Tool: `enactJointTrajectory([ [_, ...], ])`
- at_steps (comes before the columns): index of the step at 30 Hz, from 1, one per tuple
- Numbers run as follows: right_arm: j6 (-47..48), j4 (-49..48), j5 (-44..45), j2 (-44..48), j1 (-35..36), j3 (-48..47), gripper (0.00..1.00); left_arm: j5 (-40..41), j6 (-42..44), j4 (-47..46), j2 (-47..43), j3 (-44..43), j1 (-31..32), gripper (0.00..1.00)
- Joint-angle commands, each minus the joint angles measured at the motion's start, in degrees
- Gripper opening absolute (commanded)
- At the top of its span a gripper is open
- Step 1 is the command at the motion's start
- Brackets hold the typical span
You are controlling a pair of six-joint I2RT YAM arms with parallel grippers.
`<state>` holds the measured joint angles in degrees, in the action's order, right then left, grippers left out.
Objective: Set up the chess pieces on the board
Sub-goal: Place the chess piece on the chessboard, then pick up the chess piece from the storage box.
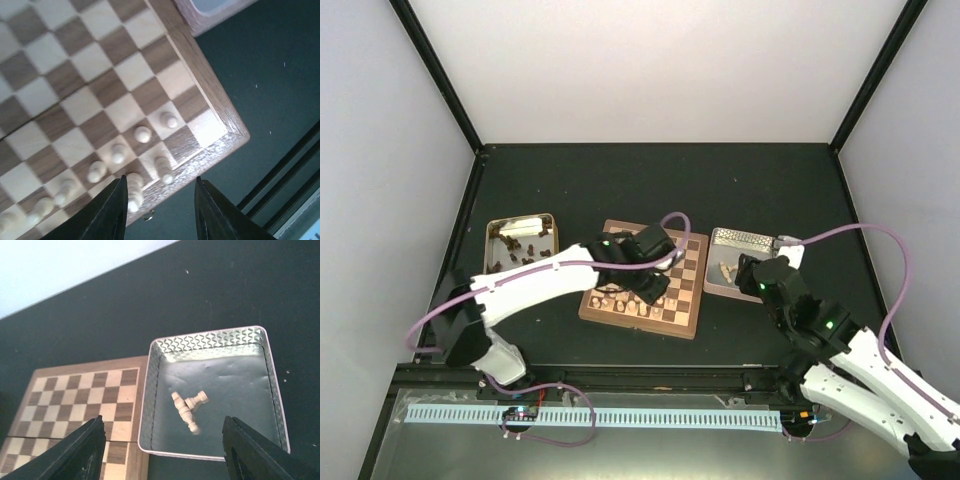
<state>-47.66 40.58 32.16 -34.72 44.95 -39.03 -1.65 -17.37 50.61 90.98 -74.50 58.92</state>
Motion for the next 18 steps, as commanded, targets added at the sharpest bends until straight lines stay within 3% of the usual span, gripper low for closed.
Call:
enactJointTrajectory([
  [1, 1.0, 3.5, -1.6, -4.2, -0.4, -2.6, 0.65, 4.0, -2.4, -5.1, -9.1, 3.6, -3.6, 0.4],
  [8, 4.7, 1.1, -12.5, -12.7, -7.8, -0.9, 0.65, 7.6, -3.8, -13.2, -27.3, 13.1, -10.1, 0.5],
  [15, 11.4, -9.4, -23.1, -22.8, -19.7, 2.8, 0.64, 15.8, -1.0, -26.9, -44.0, 23.6, -11.7, 0.69],
  [18, 14.1, -11.7, -25.4, -29.7, -21.8, 1.1, 0.61, 17.6, 0.4, -31.7, -47.6, 26.2, -12.0, 0.72],
])
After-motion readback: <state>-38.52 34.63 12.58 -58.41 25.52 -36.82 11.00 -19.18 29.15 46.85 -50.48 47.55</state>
